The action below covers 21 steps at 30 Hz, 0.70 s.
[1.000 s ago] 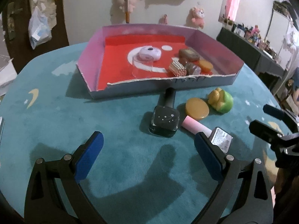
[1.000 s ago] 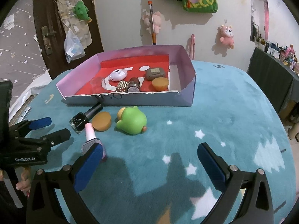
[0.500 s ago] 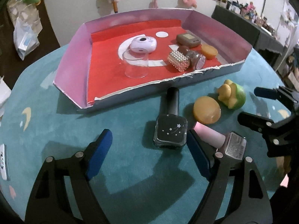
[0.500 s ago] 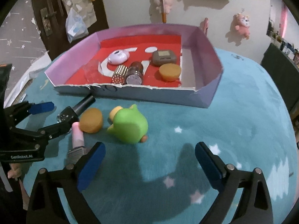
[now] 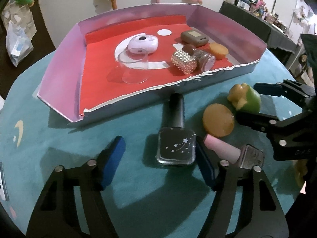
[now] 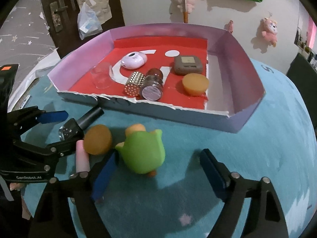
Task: Organize rigid objects
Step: 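Grasp black nail polish with left tool while right tool grasps the green toy figure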
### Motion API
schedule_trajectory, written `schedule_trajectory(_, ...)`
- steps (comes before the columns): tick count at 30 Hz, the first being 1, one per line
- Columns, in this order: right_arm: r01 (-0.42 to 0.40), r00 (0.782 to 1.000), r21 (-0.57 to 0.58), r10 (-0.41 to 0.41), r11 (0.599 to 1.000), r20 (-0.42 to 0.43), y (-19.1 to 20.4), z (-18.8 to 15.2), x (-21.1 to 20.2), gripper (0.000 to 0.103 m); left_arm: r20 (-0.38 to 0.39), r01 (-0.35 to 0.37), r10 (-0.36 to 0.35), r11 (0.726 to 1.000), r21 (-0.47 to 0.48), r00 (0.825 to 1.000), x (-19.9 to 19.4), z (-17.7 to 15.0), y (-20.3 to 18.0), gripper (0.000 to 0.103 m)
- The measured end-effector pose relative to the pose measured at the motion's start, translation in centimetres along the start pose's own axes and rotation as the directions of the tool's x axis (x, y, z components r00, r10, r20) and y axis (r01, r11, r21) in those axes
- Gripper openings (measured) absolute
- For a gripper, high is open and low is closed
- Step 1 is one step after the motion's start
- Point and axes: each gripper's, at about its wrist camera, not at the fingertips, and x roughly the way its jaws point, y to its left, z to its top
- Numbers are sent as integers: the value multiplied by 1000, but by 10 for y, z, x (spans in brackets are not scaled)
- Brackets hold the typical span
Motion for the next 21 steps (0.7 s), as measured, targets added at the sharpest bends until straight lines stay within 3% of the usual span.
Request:
schedule_trajectory(5, -24, 1000, -1, 24, 1000, 10, 2, 3, 1, 76, 16, 5, -5, 1000, 8, 1000, 2, 4, -5, 55)
schedule_trajectory(7, -45, 999, 1, 45, 999, 18, 2, 3, 0, 68, 27, 9, -9, 1000, 13, 1000, 2, 4, -7, 48)
schedule_trajectory(9, -89, 996, 3, 89, 996, 26, 3, 3, 0, 50, 38, 20, -20, 1000, 15, 999, 0, 3, -9, 42)
schedule_trajectory(12, -109, 993, 16, 109, 994, 35, 5, 1, -4, 49, 41, 22, -22, 1000, 19, 999, -3, 0, -12, 35)
schedule_trajectory(15, -148, 988, 30, 147, 988, 56, 6, -1, -12, 48, 41, 21, -21, 1000, 6, 999, -5, -1, -11, 35)
schedule_trajectory(21, -145, 985, 13, 143, 989, 95, 14, -1, -33, 47, 74, 41, -38, 998, -37, 997, -22, -1, -3, 34)
